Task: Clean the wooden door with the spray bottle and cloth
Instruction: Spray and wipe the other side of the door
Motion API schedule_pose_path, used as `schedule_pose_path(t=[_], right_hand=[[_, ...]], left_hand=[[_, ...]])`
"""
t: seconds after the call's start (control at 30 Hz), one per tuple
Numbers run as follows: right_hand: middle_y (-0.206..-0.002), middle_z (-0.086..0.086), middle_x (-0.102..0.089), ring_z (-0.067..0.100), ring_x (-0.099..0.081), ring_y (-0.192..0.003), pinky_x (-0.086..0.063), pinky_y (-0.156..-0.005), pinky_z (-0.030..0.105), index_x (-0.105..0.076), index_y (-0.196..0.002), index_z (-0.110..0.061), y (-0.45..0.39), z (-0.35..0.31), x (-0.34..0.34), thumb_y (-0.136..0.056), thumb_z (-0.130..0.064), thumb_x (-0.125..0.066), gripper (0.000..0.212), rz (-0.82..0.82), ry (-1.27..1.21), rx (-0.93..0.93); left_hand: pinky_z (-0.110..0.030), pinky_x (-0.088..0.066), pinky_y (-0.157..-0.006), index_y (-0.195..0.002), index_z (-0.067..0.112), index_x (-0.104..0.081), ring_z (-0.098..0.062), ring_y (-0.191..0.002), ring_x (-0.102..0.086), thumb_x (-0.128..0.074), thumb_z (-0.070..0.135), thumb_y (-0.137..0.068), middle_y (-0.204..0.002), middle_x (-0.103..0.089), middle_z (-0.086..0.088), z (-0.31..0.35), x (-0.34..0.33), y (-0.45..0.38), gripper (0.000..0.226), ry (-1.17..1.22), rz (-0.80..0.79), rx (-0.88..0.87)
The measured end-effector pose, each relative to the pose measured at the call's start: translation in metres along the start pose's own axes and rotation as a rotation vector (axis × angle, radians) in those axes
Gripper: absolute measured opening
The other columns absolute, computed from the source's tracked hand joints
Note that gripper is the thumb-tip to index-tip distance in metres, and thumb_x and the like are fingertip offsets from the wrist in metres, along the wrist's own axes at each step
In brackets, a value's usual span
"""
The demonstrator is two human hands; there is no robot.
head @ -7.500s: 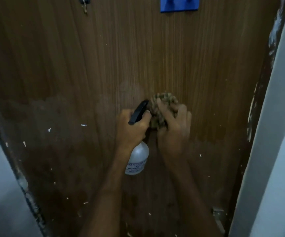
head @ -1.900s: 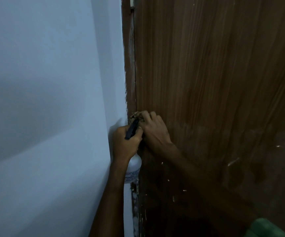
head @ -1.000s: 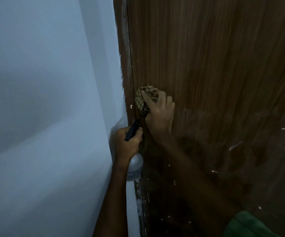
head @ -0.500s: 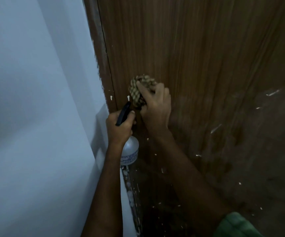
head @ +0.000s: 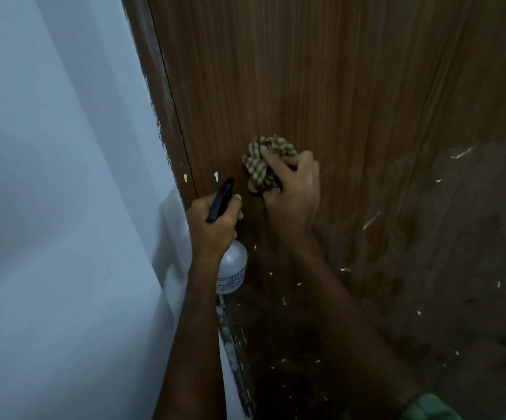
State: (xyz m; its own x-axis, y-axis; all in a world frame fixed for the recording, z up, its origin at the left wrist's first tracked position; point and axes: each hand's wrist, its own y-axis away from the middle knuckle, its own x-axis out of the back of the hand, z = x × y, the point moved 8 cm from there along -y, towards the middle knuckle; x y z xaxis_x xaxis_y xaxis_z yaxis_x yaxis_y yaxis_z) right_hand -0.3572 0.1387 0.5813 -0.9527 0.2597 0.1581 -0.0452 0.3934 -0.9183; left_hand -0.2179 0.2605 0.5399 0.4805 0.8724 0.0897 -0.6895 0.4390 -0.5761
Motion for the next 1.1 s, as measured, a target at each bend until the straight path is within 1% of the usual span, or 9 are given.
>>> schedule_pose_path(t=[0.1,0.2,0.43,0.57,0.7,0.8,0.9,1.0,1.1], right_hand=[[-0.121,0.012,-0.053,0.024,-0.049,-0.102,-0.05,-0.074,0.037,-0.064,-0.139,-0.028,0.074,0.027,-0.006,-0.09,-0.018,-0.068,0.05,-0.103,0.06,0.072],[-0.119,0.007,-0.051,0.02,-0.048,-0.101,-0.048,-0.072,0.032,-0.063,-0.138,-0.033,0.118,0.056,-0.002,-0.079,-0.01,-0.083,0.066,-0.192,0.04,0.026],[-0.107,0.007,-0.053,0.02,-0.051,-0.095,-0.043,-0.076,0.021,-0.074,-0.127,-0.026,-0.003,0.044,0.042,-0.084,-0.008,-0.071,0.047,0.143,-0.129,-0.153],[-0.113,0.013,-0.055,0.024,-0.051,-0.097,-0.047,-0.07,0.031,-0.063,-0.139,-0.034,0.058,0.06,0.031,-0.088,-0.007,-0.069,0.058,0.009,0.048,-0.02],[-0.116,0.005,-0.051,0.02,-0.051,-0.1,-0.052,-0.069,0.041,-0.06,-0.136,-0.038,0.102,0.095,0.041,-0.082,0.0,-0.077,0.068,-0.049,0.009,-0.096],[-0.117,0.0,-0.049,0.017,-0.05,-0.104,-0.051,-0.08,0.033,-0.068,-0.132,-0.035,0.043,0.074,0.059,-0.089,-0.011,-0.073,0.05,0.03,-0.044,-0.121],[-0.11,0.0,-0.051,0.015,-0.05,-0.101,-0.047,-0.077,0.024,-0.072,-0.129,-0.029,-0.011,0.064,0.075,-0.086,-0.008,-0.071,0.048,0.198,-0.071,-0.119],[-0.117,0.01,-0.057,0.024,-0.055,-0.103,-0.051,-0.076,0.033,-0.068,-0.134,-0.031,0.03,0.084,0.075,-0.091,-0.01,-0.07,0.048,0.19,0.074,-0.047],[-0.124,0.015,-0.053,0.029,-0.056,-0.109,-0.054,-0.081,0.046,-0.062,-0.138,-0.031,0.096,0.122,0.088,-0.088,-0.008,-0.077,0.057,0.129,0.072,-0.154]], left_hand=[[-0.028,-0.044,-0.043,-0.081,-0.001,-0.072,-0.022,-0.041,-0.056,-0.068,0.024,-0.097,-0.067,-0.068,-0.02,-0.003,-0.015,0.003,0.03,0.045,-0.035,0.004],[-0.028,-0.043,-0.043,-0.079,-0.001,-0.072,-0.023,-0.04,-0.055,-0.068,0.022,-0.098,-0.066,-0.067,-0.022,-0.001,-0.032,0.008,0.03,0.061,-0.078,-0.002],[-0.028,-0.043,-0.045,-0.073,0.001,-0.069,-0.025,-0.039,-0.053,-0.068,0.021,-0.099,-0.061,-0.064,-0.023,0.014,-0.058,0.01,0.033,0.074,-0.159,-0.029],[-0.03,-0.044,-0.046,-0.072,-0.001,-0.068,-0.024,-0.038,-0.053,-0.066,0.025,-0.097,-0.06,-0.063,-0.023,0.014,-0.07,0.014,0.036,0.097,-0.17,-0.04],[-0.032,-0.045,-0.048,-0.073,0.0,-0.068,-0.024,-0.038,-0.053,-0.065,0.026,-0.098,-0.06,-0.065,-0.019,0.015,-0.088,0.018,0.036,0.132,-0.193,-0.059],[-0.032,-0.045,-0.047,-0.071,-0.001,-0.068,-0.022,-0.038,-0.054,-0.066,0.024,-0.099,-0.056,-0.063,-0.015,0.02,-0.1,0.019,0.037,0.137,-0.187,-0.073],[-0.034,-0.047,-0.046,-0.069,-0.002,-0.066,-0.022,-0.038,-0.054,-0.066,0.023,-0.099,-0.05,-0.059,-0.01,0.024,-0.11,0.022,0.039,0.124,-0.182,-0.097],[-0.034,-0.046,-0.045,-0.072,-0.001,-0.068,-0.023,-0.038,-0.054,-0.065,0.022,-0.099,-0.058,-0.064,-0.017,0.024,-0.118,0.023,0.035,0.155,-0.202,-0.092],[-0.032,-0.044,-0.046,-0.077,0.0,-0.07,-0.024,-0.039,-0.054,-0.065,0.022,-0.099,-0.062,-0.066,-0.018,0.025,-0.128,0.024,0.032,0.176,-0.231,-0.074]])
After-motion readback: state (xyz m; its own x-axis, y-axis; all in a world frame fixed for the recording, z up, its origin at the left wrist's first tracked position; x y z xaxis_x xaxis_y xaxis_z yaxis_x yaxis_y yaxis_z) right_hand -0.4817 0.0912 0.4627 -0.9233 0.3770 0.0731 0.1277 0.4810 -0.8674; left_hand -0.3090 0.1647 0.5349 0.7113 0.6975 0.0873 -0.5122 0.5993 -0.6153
